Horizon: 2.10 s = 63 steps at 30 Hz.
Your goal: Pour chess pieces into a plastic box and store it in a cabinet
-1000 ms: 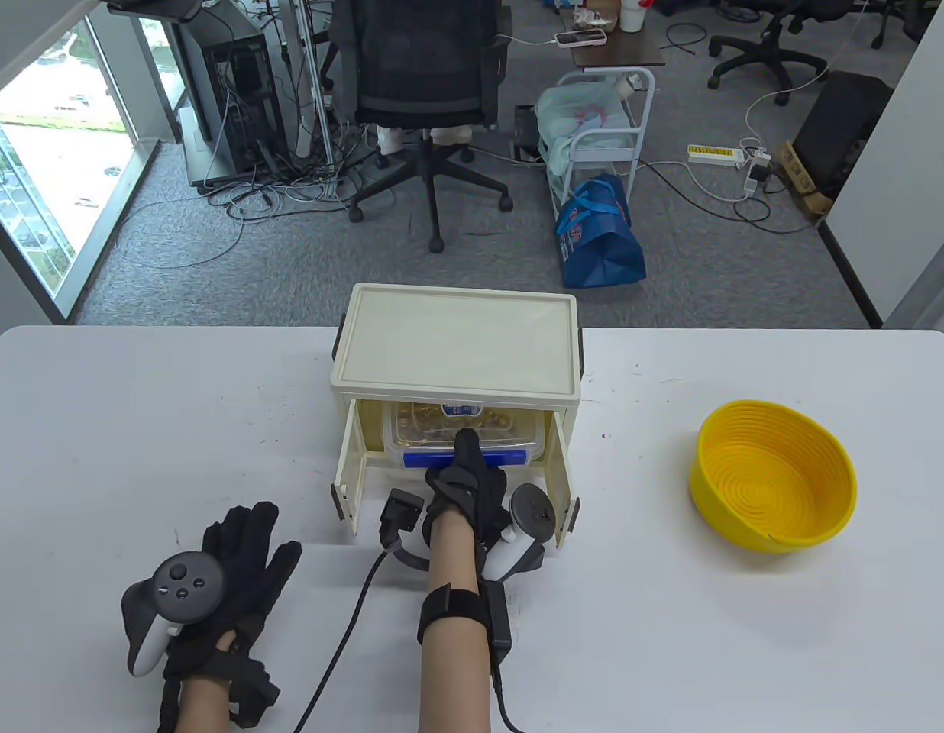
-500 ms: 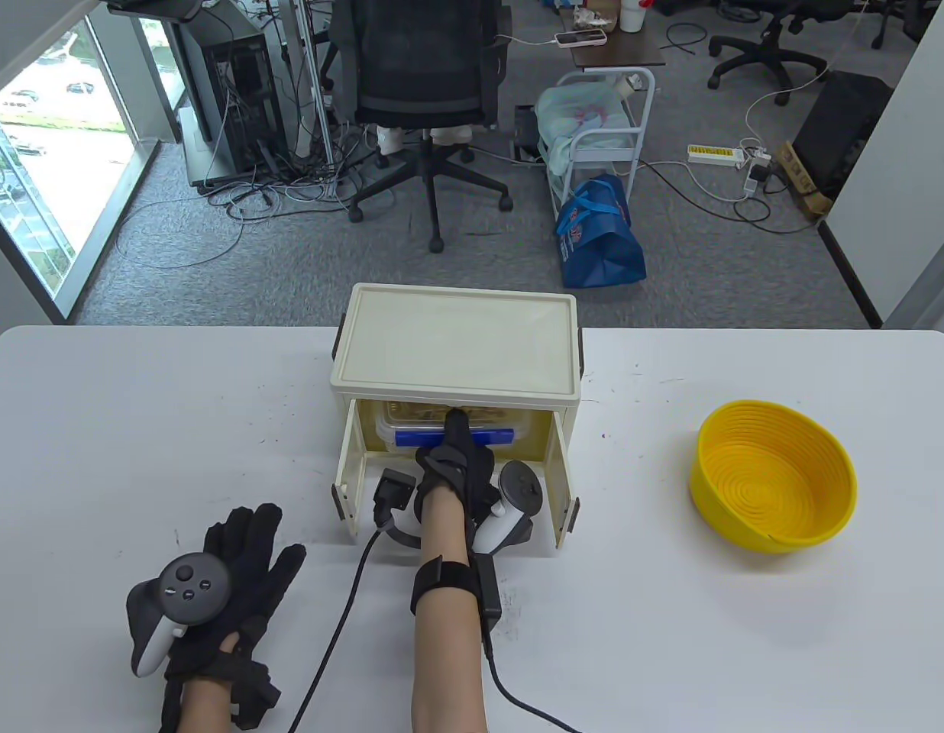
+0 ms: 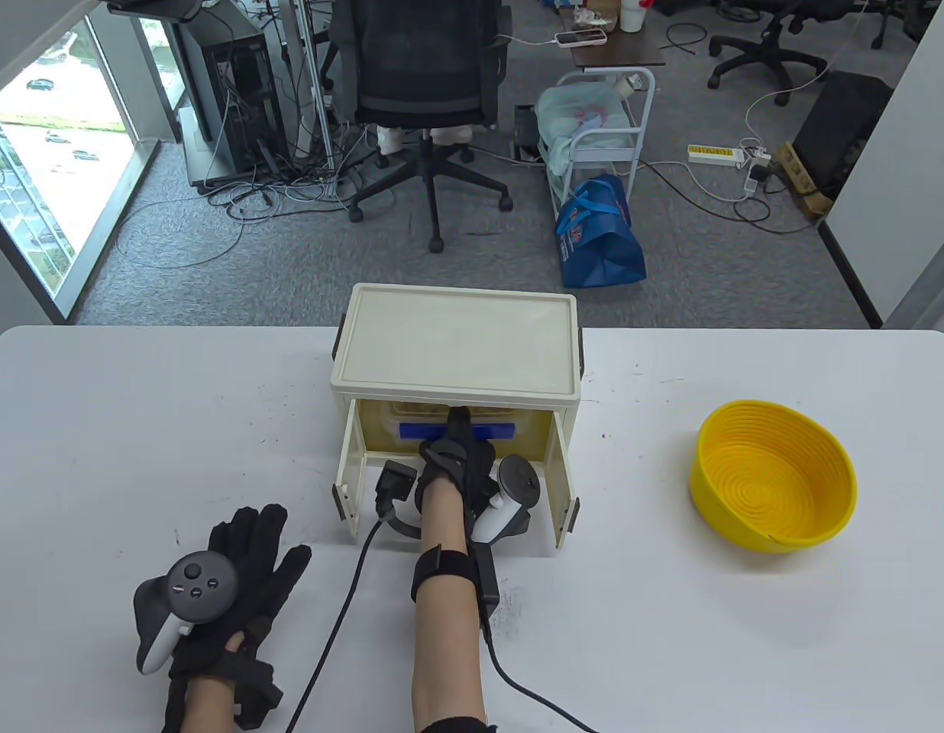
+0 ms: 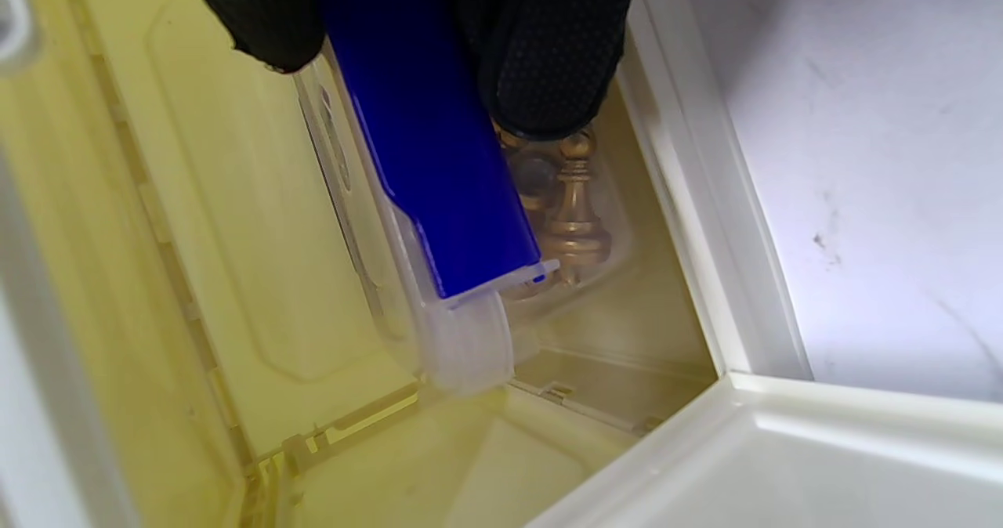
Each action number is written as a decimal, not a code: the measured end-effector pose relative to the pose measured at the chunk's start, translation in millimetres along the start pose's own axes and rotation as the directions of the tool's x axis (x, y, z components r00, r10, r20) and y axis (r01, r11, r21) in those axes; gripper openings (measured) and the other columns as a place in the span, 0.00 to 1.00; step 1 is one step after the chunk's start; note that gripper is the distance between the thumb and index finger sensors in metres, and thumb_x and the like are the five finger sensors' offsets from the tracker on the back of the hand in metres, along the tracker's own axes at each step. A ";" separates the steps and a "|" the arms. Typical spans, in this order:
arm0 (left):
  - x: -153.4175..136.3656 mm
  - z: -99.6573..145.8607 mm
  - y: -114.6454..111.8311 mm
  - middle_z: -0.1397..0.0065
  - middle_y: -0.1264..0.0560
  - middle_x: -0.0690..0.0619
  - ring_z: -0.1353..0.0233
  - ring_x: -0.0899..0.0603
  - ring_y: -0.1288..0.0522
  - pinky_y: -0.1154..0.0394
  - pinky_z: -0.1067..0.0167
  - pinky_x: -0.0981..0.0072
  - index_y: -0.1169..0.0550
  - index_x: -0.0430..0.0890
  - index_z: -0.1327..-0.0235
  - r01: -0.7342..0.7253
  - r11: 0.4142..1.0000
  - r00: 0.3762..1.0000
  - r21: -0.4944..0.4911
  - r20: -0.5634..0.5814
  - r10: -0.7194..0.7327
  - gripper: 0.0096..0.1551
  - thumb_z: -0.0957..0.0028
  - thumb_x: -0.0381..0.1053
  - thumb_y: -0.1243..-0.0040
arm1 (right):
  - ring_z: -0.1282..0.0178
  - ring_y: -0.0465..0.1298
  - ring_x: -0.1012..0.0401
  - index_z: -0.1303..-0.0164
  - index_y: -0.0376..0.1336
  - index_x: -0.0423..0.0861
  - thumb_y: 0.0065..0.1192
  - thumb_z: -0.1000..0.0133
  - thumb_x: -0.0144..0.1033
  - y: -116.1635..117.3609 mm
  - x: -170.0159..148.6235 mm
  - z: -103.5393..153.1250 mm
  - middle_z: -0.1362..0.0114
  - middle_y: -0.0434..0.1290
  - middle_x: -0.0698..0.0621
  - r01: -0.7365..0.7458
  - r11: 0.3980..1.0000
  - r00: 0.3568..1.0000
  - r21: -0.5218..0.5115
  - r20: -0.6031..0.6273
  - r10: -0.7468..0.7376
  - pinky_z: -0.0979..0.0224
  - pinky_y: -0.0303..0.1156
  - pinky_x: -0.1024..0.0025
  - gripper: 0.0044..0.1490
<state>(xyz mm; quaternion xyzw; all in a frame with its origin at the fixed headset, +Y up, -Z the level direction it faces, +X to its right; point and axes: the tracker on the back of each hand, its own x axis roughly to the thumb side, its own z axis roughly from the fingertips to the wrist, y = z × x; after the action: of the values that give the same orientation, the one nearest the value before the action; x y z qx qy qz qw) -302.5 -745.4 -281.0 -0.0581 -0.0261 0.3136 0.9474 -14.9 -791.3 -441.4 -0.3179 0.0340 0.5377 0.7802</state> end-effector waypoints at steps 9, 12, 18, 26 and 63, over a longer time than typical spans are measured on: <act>1.2 -1.7 -2.3 0.06 0.60 0.32 0.16 0.21 0.65 0.59 0.30 0.18 0.52 0.48 0.03 0.015 1.000 1.000 -0.011 -0.002 -0.015 0.49 0.30 0.73 0.65 | 0.35 0.74 0.45 0.22 0.43 0.32 0.62 0.34 0.48 -0.4 -1.7 0.0 0.27 0.59 0.35 -0.042 0.999 0.996 0.016 0.078 0.040 0.36 0.79 0.65 0.48; 1.0 -1.6 -2.5 0.06 0.60 0.32 0.16 0.20 0.65 0.59 0.30 0.18 0.52 0.48 0.03 0.008 1.000 1.000 -0.013 0.000 -0.008 0.49 0.30 0.73 0.65 | 0.33 0.73 0.45 0.20 0.41 0.31 0.61 0.34 0.44 -1.7 -4.0 1.5 0.25 0.58 0.34 -0.054 0.997 0.994 0.051 0.097 0.049 0.36 0.77 0.60 0.48; 4.3 -3.0 -3.4 0.06 0.60 0.32 0.16 0.21 0.65 0.59 0.30 0.18 0.52 0.49 0.03 0.002 1.000 1.000 -0.024 0.009 -0.002 0.49 0.30 0.73 0.65 | 0.33 0.74 0.44 0.18 0.37 0.28 0.56 0.31 0.40 -8.8 0.3 12.2 0.20 0.56 0.31 -0.163 0.976 0.981 0.143 0.126 0.146 0.36 0.76 0.58 0.47; 5.6 -3.1 -5.8 0.06 0.60 0.33 0.16 0.21 0.65 0.59 0.30 0.18 0.52 0.49 0.03 -0.005 1.000 1.000 -0.030 0.025 0.006 0.49 0.30 0.73 0.65 | 0.27 0.66 0.37 0.18 0.35 0.30 0.54 0.31 0.46 -22.0 -1.0 36.6 0.19 0.50 0.28 -0.403 0.906 0.898 0.129 0.246 0.365 0.32 0.71 0.49 0.50; 20.0 2.2 -15.0 0.06 0.60 0.34 0.14 0.23 0.62 0.54 0.26 0.22 0.56 0.47 0.04 0.009 1.000 0.994 -0.001 0.107 -0.009 0.49 0.29 0.73 0.66 | 0.14 0.39 0.34 0.13 0.36 0.44 0.56 0.37 0.59 -142.4 95.2 170.7 0.12 0.35 0.36 -0.800 0.534 0.250 -0.273 0.658 0.710 0.22 0.43 0.29 0.55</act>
<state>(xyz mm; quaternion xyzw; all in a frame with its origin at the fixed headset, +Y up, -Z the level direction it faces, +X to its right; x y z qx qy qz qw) -277.8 -745.1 -276.6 -0.0419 -0.0776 0.3121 0.9459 98.2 -653.8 -277.8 0.0169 -0.0871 0.9169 0.3891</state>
